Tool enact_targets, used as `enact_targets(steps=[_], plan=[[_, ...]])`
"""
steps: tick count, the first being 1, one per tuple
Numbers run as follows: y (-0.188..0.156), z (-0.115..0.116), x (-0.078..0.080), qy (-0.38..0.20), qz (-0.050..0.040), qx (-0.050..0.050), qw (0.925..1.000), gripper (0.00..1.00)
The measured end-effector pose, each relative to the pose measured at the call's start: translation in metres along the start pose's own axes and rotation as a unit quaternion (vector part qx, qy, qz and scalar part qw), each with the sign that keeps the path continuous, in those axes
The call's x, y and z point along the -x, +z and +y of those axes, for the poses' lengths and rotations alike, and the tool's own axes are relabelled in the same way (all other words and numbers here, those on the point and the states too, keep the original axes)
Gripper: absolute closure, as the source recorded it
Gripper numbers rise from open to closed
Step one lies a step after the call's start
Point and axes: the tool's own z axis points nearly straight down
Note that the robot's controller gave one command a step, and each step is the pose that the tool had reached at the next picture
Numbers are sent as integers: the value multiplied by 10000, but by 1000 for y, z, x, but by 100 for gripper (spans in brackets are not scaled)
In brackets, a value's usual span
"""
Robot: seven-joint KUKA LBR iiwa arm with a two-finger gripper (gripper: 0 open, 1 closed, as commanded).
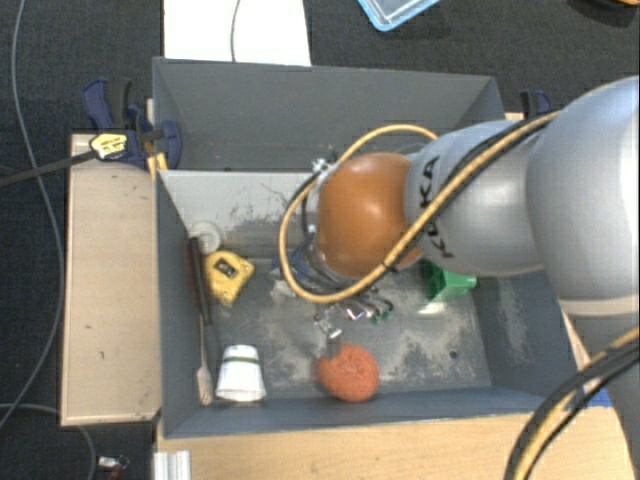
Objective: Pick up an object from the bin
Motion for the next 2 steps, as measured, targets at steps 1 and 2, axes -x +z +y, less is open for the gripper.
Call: enact_targets(steps=[1,2], plan=[[-9,-15,-13,1363,11,11,9907,0],[-82,-26,-53,662,30,18,9978,0]])
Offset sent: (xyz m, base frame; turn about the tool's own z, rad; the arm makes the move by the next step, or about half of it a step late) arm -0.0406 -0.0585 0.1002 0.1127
